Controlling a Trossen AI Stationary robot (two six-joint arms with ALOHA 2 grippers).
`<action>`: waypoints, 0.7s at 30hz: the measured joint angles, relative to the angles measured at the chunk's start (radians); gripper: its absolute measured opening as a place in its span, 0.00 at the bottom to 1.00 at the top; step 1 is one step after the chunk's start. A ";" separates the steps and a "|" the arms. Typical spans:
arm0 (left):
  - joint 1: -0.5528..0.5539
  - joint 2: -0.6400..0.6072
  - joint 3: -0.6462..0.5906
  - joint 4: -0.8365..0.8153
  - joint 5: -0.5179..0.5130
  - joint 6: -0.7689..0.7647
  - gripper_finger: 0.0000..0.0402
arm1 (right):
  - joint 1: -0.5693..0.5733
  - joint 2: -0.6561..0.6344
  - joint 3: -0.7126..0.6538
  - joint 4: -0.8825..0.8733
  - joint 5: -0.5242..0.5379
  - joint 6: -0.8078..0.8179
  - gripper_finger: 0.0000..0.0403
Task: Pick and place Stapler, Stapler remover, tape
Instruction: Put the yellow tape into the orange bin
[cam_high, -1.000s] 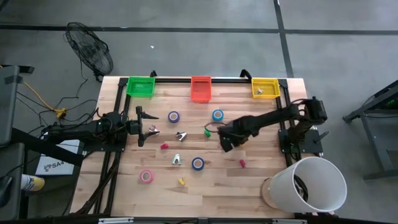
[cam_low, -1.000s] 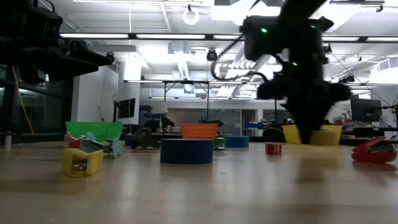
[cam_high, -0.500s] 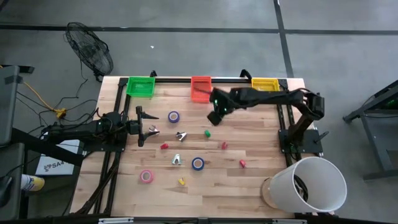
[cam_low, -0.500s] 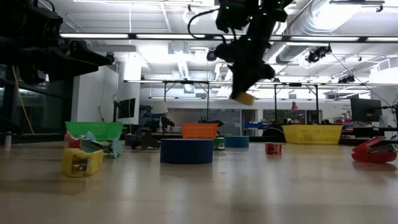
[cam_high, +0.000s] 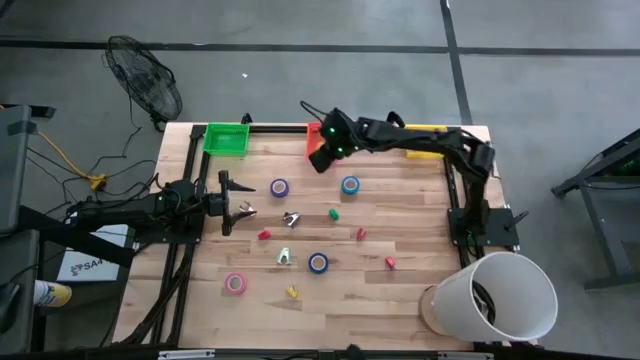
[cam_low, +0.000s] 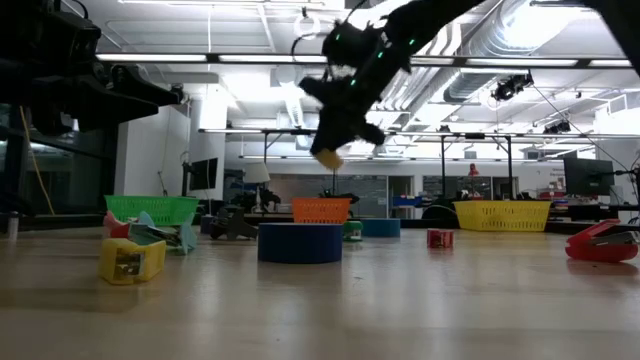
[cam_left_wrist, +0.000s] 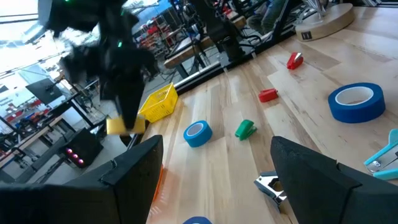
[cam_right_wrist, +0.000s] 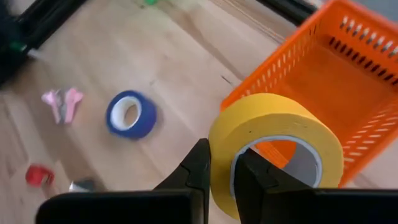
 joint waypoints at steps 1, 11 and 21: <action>0.000 0.000 0.000 0.000 0.000 0.000 0.73 | -0.013 0.022 0.016 -0.001 -0.012 0.023 0.09; 0.000 0.000 0.000 0.000 0.000 0.000 0.73 | -0.113 0.140 0.084 0.000 -0.093 0.198 0.09; 0.000 0.000 0.000 0.000 0.000 0.000 0.73 | -0.127 0.145 0.084 -0.001 -0.064 0.226 0.20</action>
